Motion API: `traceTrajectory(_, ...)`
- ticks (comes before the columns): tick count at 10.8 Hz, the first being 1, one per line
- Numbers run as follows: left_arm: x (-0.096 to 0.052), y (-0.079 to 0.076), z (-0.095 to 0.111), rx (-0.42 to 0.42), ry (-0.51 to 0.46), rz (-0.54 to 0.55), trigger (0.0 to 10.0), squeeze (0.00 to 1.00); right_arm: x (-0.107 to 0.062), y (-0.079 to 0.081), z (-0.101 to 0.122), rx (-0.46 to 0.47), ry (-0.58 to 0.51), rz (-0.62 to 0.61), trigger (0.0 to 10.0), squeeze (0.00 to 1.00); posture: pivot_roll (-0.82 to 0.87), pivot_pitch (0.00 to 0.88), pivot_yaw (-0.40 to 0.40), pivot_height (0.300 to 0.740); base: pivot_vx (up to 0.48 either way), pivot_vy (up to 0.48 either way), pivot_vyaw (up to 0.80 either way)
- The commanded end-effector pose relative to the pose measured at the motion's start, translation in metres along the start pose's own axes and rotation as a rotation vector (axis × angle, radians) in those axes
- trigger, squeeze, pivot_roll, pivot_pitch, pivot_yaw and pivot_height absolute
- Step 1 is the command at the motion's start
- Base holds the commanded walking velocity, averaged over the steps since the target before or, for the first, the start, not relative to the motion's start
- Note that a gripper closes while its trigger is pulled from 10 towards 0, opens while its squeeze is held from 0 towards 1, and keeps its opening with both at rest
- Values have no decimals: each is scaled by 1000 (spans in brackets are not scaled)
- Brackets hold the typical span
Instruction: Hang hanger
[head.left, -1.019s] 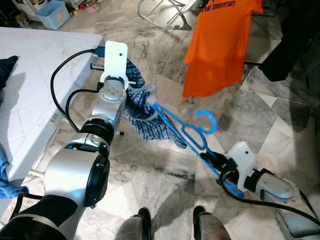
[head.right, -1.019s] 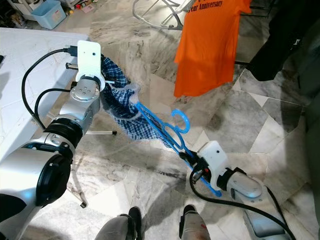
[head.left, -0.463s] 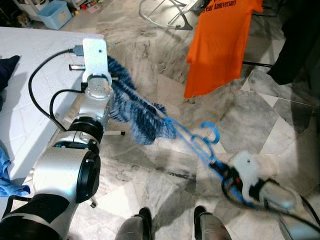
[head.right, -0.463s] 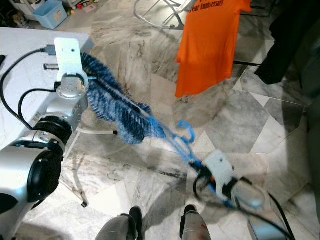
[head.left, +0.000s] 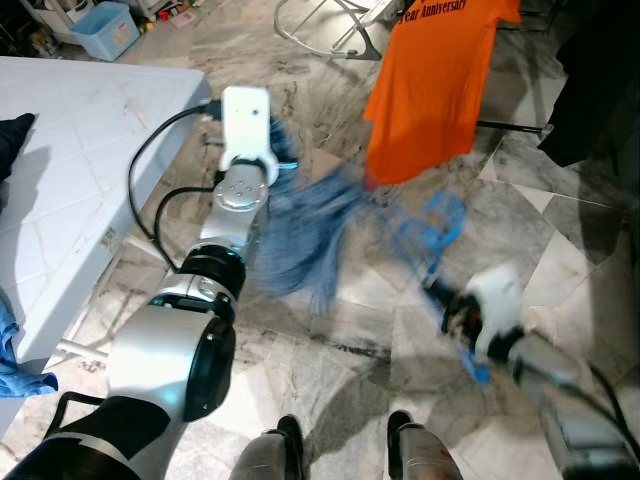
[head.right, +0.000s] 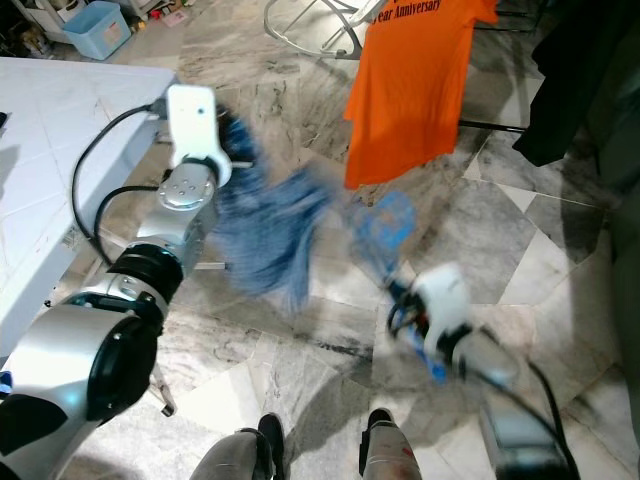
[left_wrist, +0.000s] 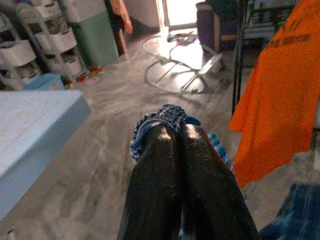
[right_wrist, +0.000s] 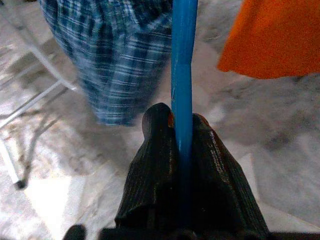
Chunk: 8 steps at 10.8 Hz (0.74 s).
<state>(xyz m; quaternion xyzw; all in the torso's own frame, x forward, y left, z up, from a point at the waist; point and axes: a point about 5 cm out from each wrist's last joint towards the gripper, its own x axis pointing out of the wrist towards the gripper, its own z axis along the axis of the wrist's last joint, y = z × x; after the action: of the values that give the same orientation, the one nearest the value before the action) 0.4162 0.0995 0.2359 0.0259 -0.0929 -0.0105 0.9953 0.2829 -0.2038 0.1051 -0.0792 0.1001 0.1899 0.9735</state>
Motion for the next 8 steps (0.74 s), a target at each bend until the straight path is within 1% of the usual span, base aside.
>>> traceTrajectory(1, -1, 13, -3, -8, -6, 26, 10000, 0, 1, 0, -7, 45, 7, -41, 10000, 0, -272, 233, 137, 740, 0, 0, 0)
traceTrajectory(2, -1, 16, -4, -17, -6, 28, 10000, 0, 2, -2, -6, 70, -4, -65, 10000, 0, -267, 231, 135, 740, 0, 0, 0)
traceTrajectory(3, -3, 20, -7, -22, -14, 13, 10000, 0, 6, -2, -2, 133, -50, -95, 10000, 0, -262, 230, 131, 740, 0, 0, 0)
traceTrajectory(4, -6, 22, -14, -19, 8, 19, 10000, 0, 6, 16, 3, 270, -73, 80, 10000, 0, -264, 229, 129, 740, 0, 0, 0)
traceTrajectory(5, -8, 21, -20, -16, 24, 23, 10000, 0, -1, 30, 14, 276, -126, 222, 10000, 0, -268, 230, 124, 740, 0, 0, 0)
traceTrajectory(6, -9, 20, -21, -17, 25, 22, 10000, 0, -5, 32, 11, 206, -97, 264, 10000, 0, -271, 230, 123, 740, 0, 0, 0)
traceTrajectory(7, -8, 20, -21, -14, 27, 26, 10000, 0, -10, 25, 2, 123, -12, 248, 10000, 0, -279, 233, 120, 740, 0, 0, 0)
traceTrajectory(8, -8, 20, -20, -15, 26, 25, 10000, 0, -10, 9, 1, 172, -28, 186, 10000, 0, -279, 231, 122, 740, 0, 0, 0)
